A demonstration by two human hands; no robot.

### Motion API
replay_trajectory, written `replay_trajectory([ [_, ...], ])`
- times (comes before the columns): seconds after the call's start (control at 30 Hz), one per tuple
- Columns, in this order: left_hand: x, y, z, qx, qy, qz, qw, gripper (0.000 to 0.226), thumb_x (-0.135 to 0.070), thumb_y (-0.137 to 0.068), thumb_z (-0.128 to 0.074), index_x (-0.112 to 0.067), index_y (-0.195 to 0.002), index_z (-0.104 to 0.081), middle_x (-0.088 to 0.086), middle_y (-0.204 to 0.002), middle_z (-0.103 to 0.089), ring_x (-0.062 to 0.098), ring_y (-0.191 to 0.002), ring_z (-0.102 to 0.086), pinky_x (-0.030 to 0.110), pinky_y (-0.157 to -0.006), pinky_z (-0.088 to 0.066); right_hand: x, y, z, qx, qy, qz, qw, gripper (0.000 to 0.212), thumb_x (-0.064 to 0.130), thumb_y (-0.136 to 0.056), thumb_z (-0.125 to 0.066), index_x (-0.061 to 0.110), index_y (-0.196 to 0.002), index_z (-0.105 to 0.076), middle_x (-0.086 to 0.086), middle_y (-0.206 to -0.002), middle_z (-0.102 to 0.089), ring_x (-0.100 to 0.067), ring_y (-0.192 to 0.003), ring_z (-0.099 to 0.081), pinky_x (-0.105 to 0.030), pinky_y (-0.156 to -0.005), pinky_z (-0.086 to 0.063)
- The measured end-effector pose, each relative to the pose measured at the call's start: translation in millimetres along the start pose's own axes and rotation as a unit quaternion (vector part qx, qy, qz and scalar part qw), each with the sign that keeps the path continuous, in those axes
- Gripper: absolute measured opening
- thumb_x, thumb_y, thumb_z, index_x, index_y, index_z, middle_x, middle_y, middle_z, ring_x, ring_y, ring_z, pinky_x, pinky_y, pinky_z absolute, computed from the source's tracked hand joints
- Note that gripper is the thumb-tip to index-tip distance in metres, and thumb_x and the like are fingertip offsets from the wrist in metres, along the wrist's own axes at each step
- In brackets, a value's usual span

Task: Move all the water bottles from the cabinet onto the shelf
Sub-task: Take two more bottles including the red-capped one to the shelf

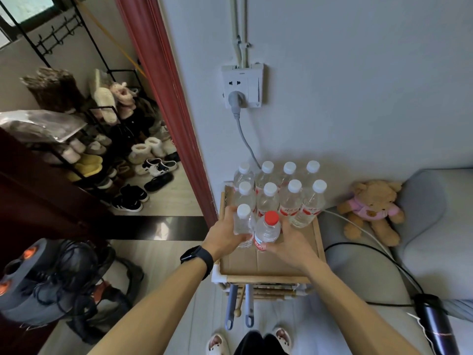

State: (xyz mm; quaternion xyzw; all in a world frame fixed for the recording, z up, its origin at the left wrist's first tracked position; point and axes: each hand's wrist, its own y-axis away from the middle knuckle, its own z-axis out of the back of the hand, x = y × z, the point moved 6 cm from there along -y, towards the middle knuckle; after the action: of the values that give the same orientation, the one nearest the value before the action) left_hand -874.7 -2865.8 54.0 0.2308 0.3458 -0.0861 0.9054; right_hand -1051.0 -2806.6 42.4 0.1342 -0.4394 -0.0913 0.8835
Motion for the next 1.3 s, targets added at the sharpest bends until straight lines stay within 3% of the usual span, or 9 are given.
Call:
replay_trajectory([
  [0.1, 3, -1, -3, 0.009, 0.019, 0.006, 1.000, 0.076, -0.033, -0.084, -0.076, -0.023, -0.140, -0.024, 0.006, -0.131, -0.057, 0.029, -0.110, -0.061, 0.035, -0.087, -0.051, 0, 0, 6, -0.018, -0.006, 0.008, 1.000, 0.063, 0.040, -0.083, -0.075, 0.037, -0.133, -0.037, 0.007, -0.129, -0.061, -0.018, -0.115, -0.059, -0.029, -0.091, -0.045],
  [0.2, 1, -4, -3, 0.011, 0.026, -0.001, 1.000, 0.077, -0.034, -0.083, -0.077, -0.025, -0.139, -0.024, 0.007, -0.134, -0.055, 0.029, -0.111, -0.061, 0.038, -0.089, -0.052, -1, -4, 10, -0.015, 0.003, 0.011, 1.000, 0.066, 0.038, -0.085, -0.073, 0.030, -0.139, -0.036, 0.010, -0.124, -0.059, -0.016, -0.112, -0.059, -0.028, -0.088, -0.043],
  [0.3, 0, -7, -4, 0.006, 0.034, -0.005, 0.999, 0.076, -0.034, -0.082, -0.077, -0.026, -0.138, -0.026, 0.003, -0.132, -0.056, 0.025, -0.108, -0.061, 0.036, -0.087, -0.052, -4, -9, 7, -0.012, 0.004, 0.018, 1.000, 0.064, 0.040, -0.081, -0.076, 0.037, -0.133, -0.039, 0.016, -0.124, -0.057, -0.012, -0.112, -0.059, -0.030, -0.092, -0.047],
  [0.43, 2, -7, -4, -0.010, 0.039, -0.009, 0.999, 0.076, -0.037, -0.077, -0.080, -0.027, -0.134, -0.030, -0.001, -0.131, -0.055, 0.021, -0.108, -0.060, 0.038, -0.088, -0.053, -12, -12, 1, -0.015, 0.010, 0.018, 1.000, 0.070, 0.047, -0.076, -0.076, 0.037, -0.136, -0.040, 0.017, -0.126, -0.059, -0.006, -0.107, -0.060, -0.037, -0.095, -0.051],
  [0.6, 10, -4, -5, -0.018, 0.053, 0.017, 0.998, 0.085, -0.038, -0.074, -0.083, -0.025, -0.138, -0.029, -0.001, -0.126, -0.059, 0.017, -0.103, -0.059, 0.029, -0.083, -0.049, -16, -15, -1, -0.015, 0.009, 0.007, 1.000, 0.077, 0.048, -0.074, -0.078, 0.035, -0.137, -0.036, 0.014, -0.123, -0.060, -0.012, -0.108, -0.061, -0.038, -0.091, -0.054],
  [0.9, 9, -4, -8, 0.001, -0.003, 0.023, 1.000, 0.078, -0.044, -0.083, -0.074, -0.020, -0.143, -0.030, 0.004, -0.124, -0.064, 0.026, -0.108, -0.063, 0.037, -0.088, -0.053, -20, -15, -10, -0.006, 0.002, 0.005, 1.000, 0.065, 0.052, -0.079, -0.072, 0.037, -0.134, -0.042, 0.016, -0.127, -0.061, -0.009, -0.112, -0.061, -0.035, -0.094, -0.052],
  [1.07, 7, -3, -10, 0.006, 0.000, 0.023, 1.000, 0.077, -0.045, -0.083, -0.072, -0.021, -0.144, -0.031, 0.004, -0.125, -0.063, 0.026, -0.110, -0.062, 0.039, -0.091, -0.052, -20, -13, -11, -0.029, -0.035, 0.003, 0.999, 0.065, 0.041, -0.081, -0.075, 0.034, -0.136, -0.040, 0.018, -0.126, -0.057, -0.004, -0.110, -0.056, -0.032, -0.096, -0.049],
  [1.17, 7, -1, -9, 0.008, 0.002, 0.023, 1.000, 0.076, -0.045, -0.084, -0.072, -0.022, -0.143, -0.031, 0.003, -0.127, -0.062, 0.026, -0.111, -0.062, 0.041, -0.093, -0.052, -18, -10, -14, -0.030, -0.046, -0.004, 0.998, 0.058, 0.037, -0.083, -0.075, 0.040, -0.129, -0.040, 0.020, -0.121, -0.056, -0.001, -0.106, -0.054, -0.025, -0.092, -0.046],
  [1.3, 8, -2, -9, 0.019, 0.006, 0.021, 1.000, 0.079, -0.044, -0.084, -0.073, -0.025, -0.145, -0.026, 0.003, -0.131, -0.061, 0.026, -0.114, -0.061, 0.044, -0.097, -0.050, -19, -11, -12, -0.023, -0.048, -0.018, 0.998, 0.064, 0.038, -0.080, -0.078, 0.031, -0.132, -0.041, 0.018, -0.117, -0.056, -0.003, -0.100, -0.054, -0.024, -0.086, -0.045],
])
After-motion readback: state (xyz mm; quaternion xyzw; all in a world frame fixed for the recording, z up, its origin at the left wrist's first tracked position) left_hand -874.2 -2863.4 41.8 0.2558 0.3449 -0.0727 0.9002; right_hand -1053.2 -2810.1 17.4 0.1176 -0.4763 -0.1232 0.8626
